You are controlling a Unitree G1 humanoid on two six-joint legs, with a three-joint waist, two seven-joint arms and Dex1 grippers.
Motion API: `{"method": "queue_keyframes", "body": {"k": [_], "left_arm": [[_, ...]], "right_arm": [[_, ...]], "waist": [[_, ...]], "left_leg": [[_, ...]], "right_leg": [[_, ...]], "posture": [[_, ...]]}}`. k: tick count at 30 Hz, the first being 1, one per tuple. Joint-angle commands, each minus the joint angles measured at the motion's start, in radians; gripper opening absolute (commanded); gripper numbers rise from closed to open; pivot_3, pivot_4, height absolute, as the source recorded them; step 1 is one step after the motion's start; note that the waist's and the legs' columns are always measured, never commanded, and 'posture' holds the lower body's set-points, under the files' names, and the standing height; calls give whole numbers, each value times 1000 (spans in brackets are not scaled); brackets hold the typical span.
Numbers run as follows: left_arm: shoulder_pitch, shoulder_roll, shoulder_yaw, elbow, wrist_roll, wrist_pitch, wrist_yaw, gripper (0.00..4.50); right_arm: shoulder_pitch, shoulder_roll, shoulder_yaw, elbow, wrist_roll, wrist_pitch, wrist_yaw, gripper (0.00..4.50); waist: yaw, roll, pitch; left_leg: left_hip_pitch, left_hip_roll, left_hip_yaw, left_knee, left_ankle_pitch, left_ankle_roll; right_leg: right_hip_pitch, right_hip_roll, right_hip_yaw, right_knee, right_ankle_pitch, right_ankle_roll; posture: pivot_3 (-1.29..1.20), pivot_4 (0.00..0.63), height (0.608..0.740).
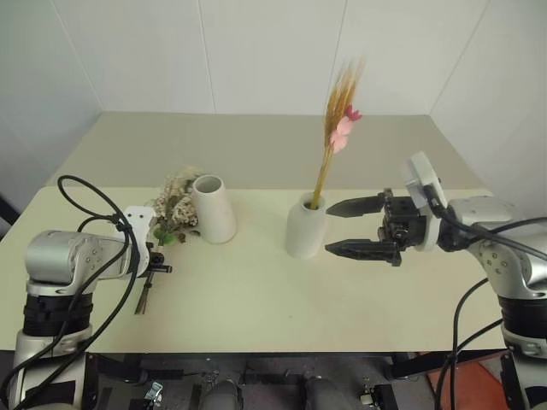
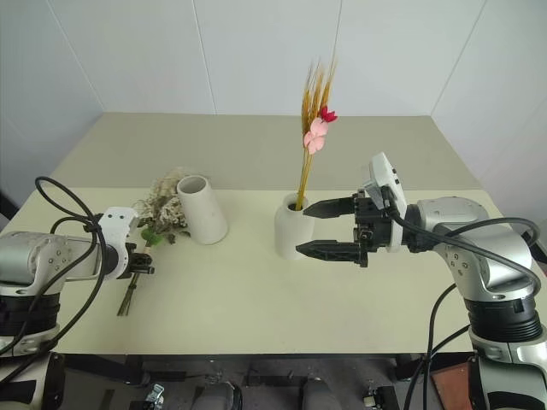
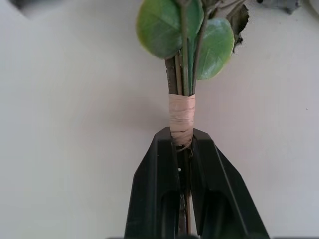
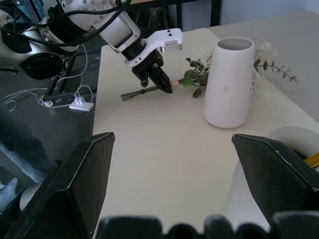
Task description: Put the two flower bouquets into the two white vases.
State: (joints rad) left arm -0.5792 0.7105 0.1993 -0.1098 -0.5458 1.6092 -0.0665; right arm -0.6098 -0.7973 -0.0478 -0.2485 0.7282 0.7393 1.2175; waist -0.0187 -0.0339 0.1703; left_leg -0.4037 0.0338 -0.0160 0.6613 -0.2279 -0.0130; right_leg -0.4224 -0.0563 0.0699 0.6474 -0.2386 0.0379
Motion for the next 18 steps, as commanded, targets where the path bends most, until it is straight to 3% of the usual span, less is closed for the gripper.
{"method": "queue_keyframes", "body": {"k": [1,5,7,11,18], "left_arm": [[-12,-8,81,-8,71,-8,23,58],[30,-24,190,-89,116,-142,30,58],[61,-32,223,-146,134,-306,5,58],[47,-55,283,-205,63,-581,-153,58],[-106,-22,236,-77,-51,-819,-478,58]], "right_arm": [[-1,-14,-23,-31,21,-16,17,4500],[4,-9,-17,-29,14,-21,15,4500],[6,-3,-15,-27,10,-23,8,4500],[6,19,-1,-26,-5,-31,-18,4500],[20,29,6,-36,-37,-33,-83,4500]], "waist": [[0,0,0],[-2,0,0],[1,0,0],[7,0,0],[7,0,0]], "left_leg": [[0,0,0,0,0,0],[0,0,0,0,0,0],[-1,0,0,0,0,0],[-1,0,0,0,1,-1],[-1,-1,0,0,1,-1]], "right_leg": [[0,0,0,0,0,0],[0,0,0,0,0,0],[-1,-1,0,0,0,0],[0,-1,0,0,1,0],[0,-2,-1,-1,1,0]], "posture": [[0,150,740],[0,150,740],[0,150,740],[0,150,740],[0,150,740]]}}
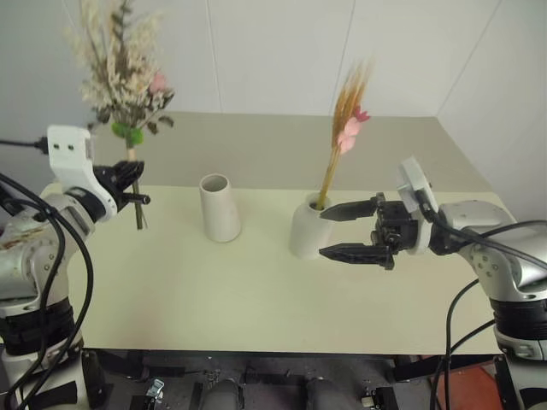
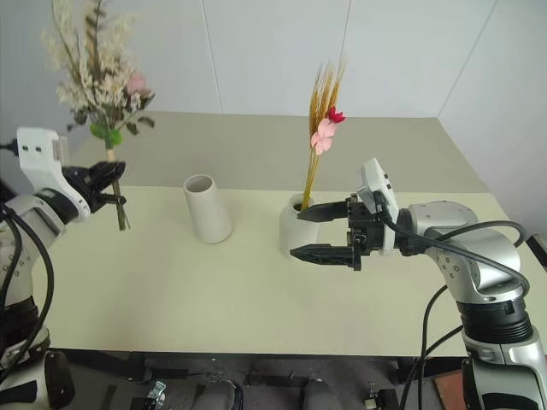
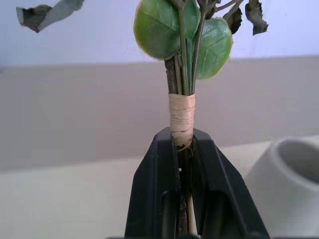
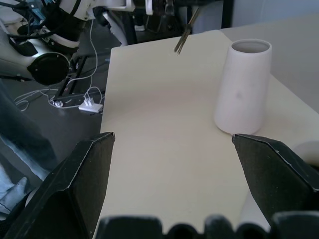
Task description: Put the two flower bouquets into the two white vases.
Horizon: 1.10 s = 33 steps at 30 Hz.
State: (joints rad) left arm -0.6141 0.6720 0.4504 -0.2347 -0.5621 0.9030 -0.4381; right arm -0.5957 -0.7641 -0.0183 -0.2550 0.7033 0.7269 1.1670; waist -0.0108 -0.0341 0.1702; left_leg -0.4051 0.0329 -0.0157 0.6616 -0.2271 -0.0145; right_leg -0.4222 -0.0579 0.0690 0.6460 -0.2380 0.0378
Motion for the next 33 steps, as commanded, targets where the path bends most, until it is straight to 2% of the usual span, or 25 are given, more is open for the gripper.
{"method": "queue_keyframes", "body": {"k": [1,5,11,19,25,31,33], "left_arm": [[-109,18,-29,85,-43,-136,-144,58],[-218,17,-98,221,-21,-232,-245,58],[-325,-40,-199,399,26,-345,-325,58],[-323,-91,-241,468,43,-390,-356,58],[-337,-126,-246,498,50,-407,-355,58],[-279,-131,-260,475,70,-411,-351,58],[-241,-121,-252,442,66,-389,-342,795]], "right_arm": [[11,-6,-26,-35,-16,-16,-45,4500],[24,1,-46,-60,-30,18,-147,4500],[42,14,-111,-124,11,61,-279,4500],[67,24,-193,-188,45,63,-379,4500],[81,6,-205,-201,57,59,-385,4500],[87,-4,-209,-203,64,49,-382,4500],[92,-10,-211,-203,67,45,-379,4500]], "waist": [[-1,0,0],[-4,0,0],[-6,0,0],[-8,0,0],[-6,0,0],[-8,0,0],[-10,0,0]], "left_leg": [[0,0,0,0,0,0],[0,0,0,0,0,0],[0,0,0,0,0,0],[-1,0,0,1,0,0],[-1,0,0,1,0,0],[-1,0,0,1,0,0],[-1,0,0,1,0,0]], "right_leg": [[0,0,0,0,0,0],[0,0,0,0,0,0],[0,1,0,1,0,0],[-1,1,0,1,0,1],[0,1,0,1,0,1],[0,1,0,1,0,1],[0,1,0,1,0,1]], "posture": [[0,150,740],[0,150,740],[0,150,740],[0,150,740],[0,150,740],[0,150,740],[0,150,740]]}}
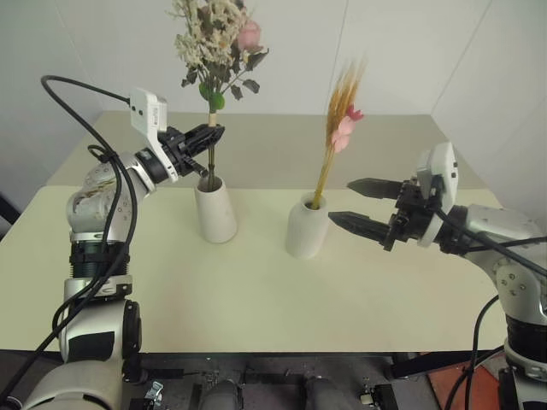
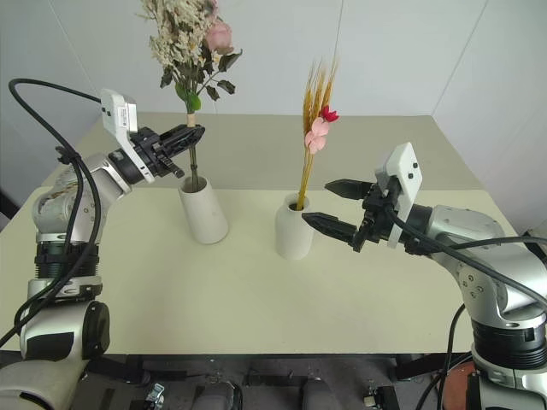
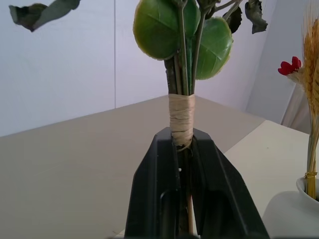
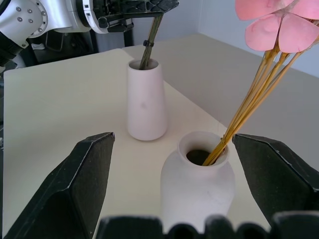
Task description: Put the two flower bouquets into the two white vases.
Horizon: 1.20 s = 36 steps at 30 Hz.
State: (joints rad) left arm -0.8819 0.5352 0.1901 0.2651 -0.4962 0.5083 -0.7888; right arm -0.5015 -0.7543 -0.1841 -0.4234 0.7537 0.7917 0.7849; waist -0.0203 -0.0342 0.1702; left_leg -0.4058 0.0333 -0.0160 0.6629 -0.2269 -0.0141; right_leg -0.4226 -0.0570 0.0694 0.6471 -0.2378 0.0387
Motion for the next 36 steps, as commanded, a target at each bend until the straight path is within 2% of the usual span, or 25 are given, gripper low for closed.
{"method": "queue_keyframes", "body": {"k": [1,7,8,12,13,17,21,30,36], "left_arm": [[50,28,16,-83,-13,26,3,979],[200,113,97,-269,-82,138,18,2863],[226,128,114,-299,-96,156,19,3020],[383,212,226,-465,-191,246,-1,4290],[412,224,246,-493,-210,256,-2,4485],[639,305,377,-646,-241,258,-64,4485],[809,347,480,-703,-246,192,-173,4485],[920,422,598,-717,-299,164,-302,4485],[918,455,610,-708,-329,159,-351,4485]], "right_arm": [[-1,-22,-47,-35,18,-20,3,4500],[4,-35,-47,-28,23,-25,9,4500],[3,-36,-45,-24,22,-27,11,4500],[-1,-43,-37,-9,16,-31,28,4500],[0,-44,-37,-7,15,-31,31,4500],[3,-61,-28,23,7,-36,66,4500],[16,-81,-16,67,-16,-58,113,4500],[58,-116,-35,113,-46,-85,175,4500],[85,-141,-58,125,-59,-98,185,4500]], "waist": [[-1,0,0],[-3,0,0],[-5,0,0],[-11,0,0],[-14,0,0],[-18,0,0],[-19,0,0],[-10,0,0],[-10,0,0]], "left_leg": [[0,0,0,0,0,0],[0,0,0,0,0,0],[0,1,0,0,0,0],[0,1,0,0,0,0],[1,1,0,0,0,0],[1,1,0,0,0,0],[1,1,1,0,0,0],[1,2,1,0,0,0],[2,2,2,0,0,0]], "right_leg": [[0,0,0,0,0,0],[0,0,0,0,0,0],[0,0,0,0,0,0],[0,0,0,0,0,0],[0,0,0,0,0,0],[1,0,0,0,0,0],[1,0,0,0,0,0],[0,0,0,-1,-1,-1],[1,0,0,-1,-1,-1]], "posture": [[0,150,740],[0,150,740],[0,150,740],[0,150,740],[0,150,740],[0,150,740],[0,150,740],[0,150,740],[0,150,740]]}}
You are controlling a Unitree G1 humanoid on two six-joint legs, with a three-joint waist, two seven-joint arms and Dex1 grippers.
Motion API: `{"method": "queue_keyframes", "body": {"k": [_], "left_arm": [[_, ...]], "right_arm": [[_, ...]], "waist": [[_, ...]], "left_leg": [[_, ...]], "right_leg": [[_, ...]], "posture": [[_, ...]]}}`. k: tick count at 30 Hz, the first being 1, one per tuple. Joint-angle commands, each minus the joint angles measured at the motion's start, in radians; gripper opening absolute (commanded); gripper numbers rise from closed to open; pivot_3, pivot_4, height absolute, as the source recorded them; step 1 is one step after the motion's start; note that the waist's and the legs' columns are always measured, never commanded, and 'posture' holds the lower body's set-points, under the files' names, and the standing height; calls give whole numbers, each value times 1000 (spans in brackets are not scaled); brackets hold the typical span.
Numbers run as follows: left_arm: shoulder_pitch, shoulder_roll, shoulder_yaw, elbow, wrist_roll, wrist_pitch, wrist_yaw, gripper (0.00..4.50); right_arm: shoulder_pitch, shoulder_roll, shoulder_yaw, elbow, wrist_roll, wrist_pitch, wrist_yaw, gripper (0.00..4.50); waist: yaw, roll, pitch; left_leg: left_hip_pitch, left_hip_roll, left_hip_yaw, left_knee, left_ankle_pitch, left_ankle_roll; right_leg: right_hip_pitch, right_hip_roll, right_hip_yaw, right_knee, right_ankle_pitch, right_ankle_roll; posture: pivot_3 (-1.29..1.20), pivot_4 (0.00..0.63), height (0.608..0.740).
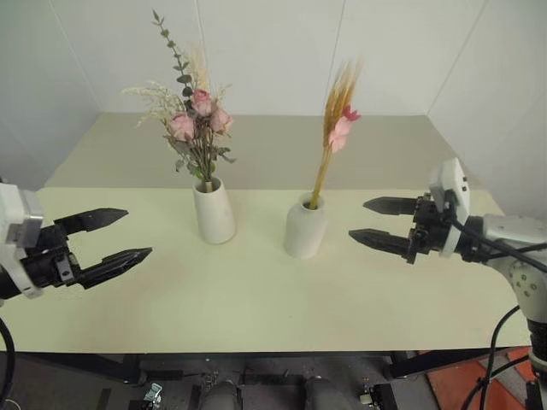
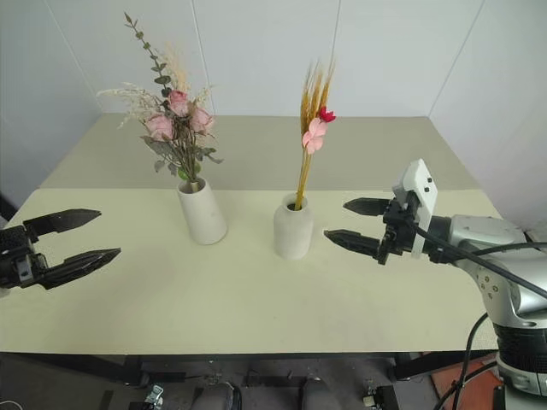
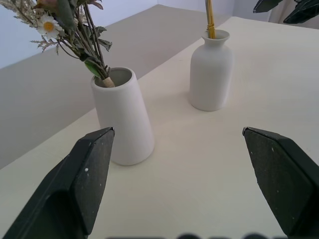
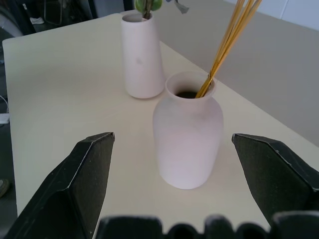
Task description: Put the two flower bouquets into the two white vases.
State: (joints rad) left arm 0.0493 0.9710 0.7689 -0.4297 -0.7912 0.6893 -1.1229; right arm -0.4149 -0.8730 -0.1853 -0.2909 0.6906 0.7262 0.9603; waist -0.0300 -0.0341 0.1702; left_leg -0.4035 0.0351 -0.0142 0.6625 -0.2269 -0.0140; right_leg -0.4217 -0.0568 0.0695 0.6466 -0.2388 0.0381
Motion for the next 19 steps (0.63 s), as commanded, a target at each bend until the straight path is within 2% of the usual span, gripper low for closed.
{"method": "queue_keyframes", "body": {"k": [1,19], "left_arm": [[-15,22,28,-10,-37,-24,-23,4485],[-4,6,-11,-20,-57,-41,-14,4485]], "right_arm": [[1,-24,-59,-7,2,-34,10,4500],[48,-72,-108,-24,1,-27,25,4500]], "waist": [[-1,0,0],[-11,0,0]], "left_leg": [[0,0,0,0,0,0],[0,0,0,0,0,0]], "right_leg": [[0,0,0,0,0,0],[0,0,0,0,0,0]], "posture": [[0,150,740],[0,150,740]]}}
